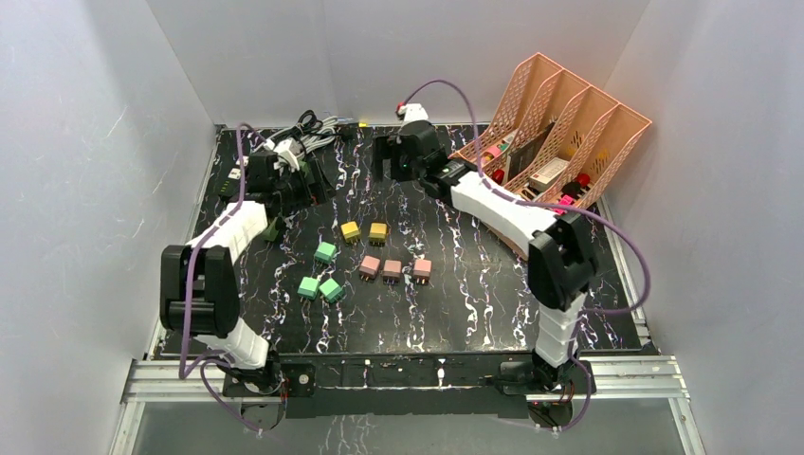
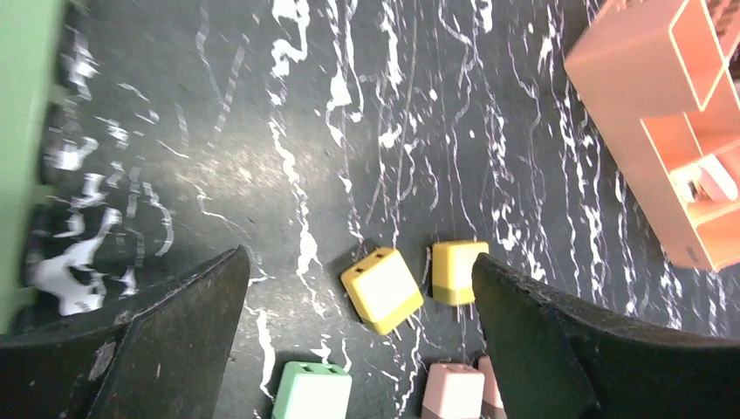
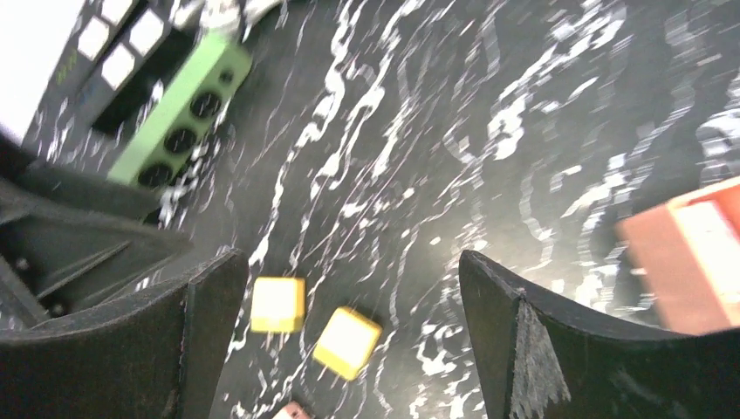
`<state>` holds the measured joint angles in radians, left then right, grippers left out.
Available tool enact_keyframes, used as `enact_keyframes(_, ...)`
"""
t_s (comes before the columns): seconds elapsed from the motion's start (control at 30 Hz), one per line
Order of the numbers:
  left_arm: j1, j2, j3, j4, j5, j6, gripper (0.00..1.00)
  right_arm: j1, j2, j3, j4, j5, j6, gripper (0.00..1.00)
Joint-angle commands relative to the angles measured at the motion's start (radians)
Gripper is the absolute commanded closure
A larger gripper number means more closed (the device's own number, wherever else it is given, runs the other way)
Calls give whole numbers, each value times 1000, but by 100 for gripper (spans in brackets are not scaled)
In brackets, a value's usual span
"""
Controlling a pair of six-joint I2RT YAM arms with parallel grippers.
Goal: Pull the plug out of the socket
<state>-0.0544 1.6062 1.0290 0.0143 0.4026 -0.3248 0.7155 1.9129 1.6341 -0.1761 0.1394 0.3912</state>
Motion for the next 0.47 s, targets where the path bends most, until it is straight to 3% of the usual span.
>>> enact_keyframes(0.0, -9, -162, 13, 47, -191, 25, 2, -19, -141, -100, 138, 380, -48, 1)
enact_keyframes(0.1, -12, -202, -3, 40, -273, 37, 2, -35, -234, -209, 144, 658, 35, 2)
enact_keyframes(0.23, -12, -233, -33, 56, -273, 82, 2, -35, -339, -391, 154, 941, 103, 1)
enact_keyframes(0.33, -12, -233, -35, 73, -254, 102, 2, -37, -417, -505, 175, 1028, 110, 2)
enact_keyframes(0.43, -12, -263, -34, 78, -248, 121, 2, -39, -490, -600, 276, 1000, 22, 2)
